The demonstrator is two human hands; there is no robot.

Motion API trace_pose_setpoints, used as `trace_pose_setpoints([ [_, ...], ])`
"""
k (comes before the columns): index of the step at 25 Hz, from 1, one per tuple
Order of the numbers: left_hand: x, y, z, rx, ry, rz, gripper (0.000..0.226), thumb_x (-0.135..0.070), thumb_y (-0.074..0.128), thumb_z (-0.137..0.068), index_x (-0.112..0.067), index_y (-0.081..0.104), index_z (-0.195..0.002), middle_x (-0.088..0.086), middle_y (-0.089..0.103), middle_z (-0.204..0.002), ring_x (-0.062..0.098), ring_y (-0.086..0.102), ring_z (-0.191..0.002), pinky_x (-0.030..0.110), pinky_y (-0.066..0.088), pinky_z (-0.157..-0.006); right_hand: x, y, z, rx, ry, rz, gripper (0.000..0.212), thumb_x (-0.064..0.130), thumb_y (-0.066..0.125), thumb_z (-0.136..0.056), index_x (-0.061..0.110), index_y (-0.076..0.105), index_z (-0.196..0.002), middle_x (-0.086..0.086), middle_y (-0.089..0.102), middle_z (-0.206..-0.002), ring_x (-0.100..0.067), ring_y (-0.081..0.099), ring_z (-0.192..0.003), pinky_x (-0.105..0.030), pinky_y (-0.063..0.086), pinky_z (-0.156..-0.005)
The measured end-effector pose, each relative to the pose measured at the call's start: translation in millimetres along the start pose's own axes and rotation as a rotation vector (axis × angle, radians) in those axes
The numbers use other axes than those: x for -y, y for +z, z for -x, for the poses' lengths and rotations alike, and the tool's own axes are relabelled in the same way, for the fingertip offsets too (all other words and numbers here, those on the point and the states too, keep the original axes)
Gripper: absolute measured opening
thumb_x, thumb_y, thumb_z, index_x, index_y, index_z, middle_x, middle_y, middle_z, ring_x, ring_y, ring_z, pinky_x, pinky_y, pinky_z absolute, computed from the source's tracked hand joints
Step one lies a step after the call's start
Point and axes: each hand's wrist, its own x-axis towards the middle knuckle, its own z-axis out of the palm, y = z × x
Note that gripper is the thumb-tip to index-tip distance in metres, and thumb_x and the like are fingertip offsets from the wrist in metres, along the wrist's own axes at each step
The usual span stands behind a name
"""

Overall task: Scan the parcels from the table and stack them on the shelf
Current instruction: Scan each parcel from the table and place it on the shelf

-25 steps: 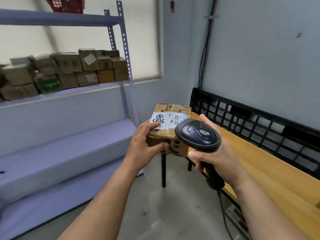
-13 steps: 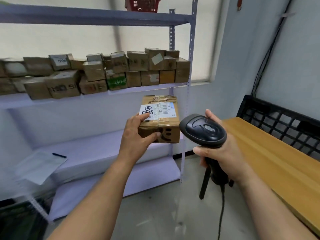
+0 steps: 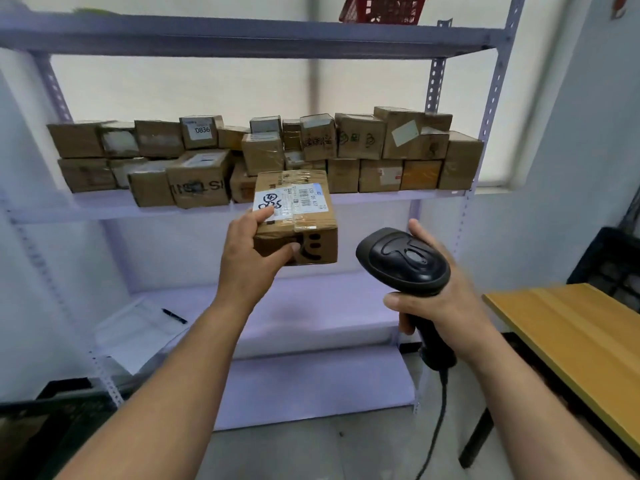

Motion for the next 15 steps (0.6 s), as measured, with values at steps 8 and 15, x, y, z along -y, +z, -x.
trace_pose_setpoints([
  [8,40.7,-23.2,-110.3,-0.150,-0.031,-0.082,0.060,-0.021,0.077,-0.080,-0.023,0.049,-0.133,-0.001,0.041,-0.135,0.010,0.040,-0.121,0.019,0.034,-0.096,-19.9,26.3,-124.4,0.095,-0.045,-0.073,0.104,0.001,0.084,-0.059,0.047,0.038,-0.140,0.002,0.070,-0.112,-0.027,0.060,-0.048,-0.036,0.053,-0.046],
  [15,100.5,-68.0,-187.9,-0.241,-0.086,-0.070,0.058,-0.026,0.078,-0.079,-0.029,0.051,-0.131,-0.002,0.044,-0.135,0.016,0.046,-0.123,0.032,0.041,-0.103,-26.6,75.3,-189.4,0.139,-0.029,-0.020,0.104,-0.012,0.077,-0.069,0.038,0.032,-0.149,0.013,0.069,-0.108,-0.026,0.060,-0.050,-0.035,0.055,-0.049],
])
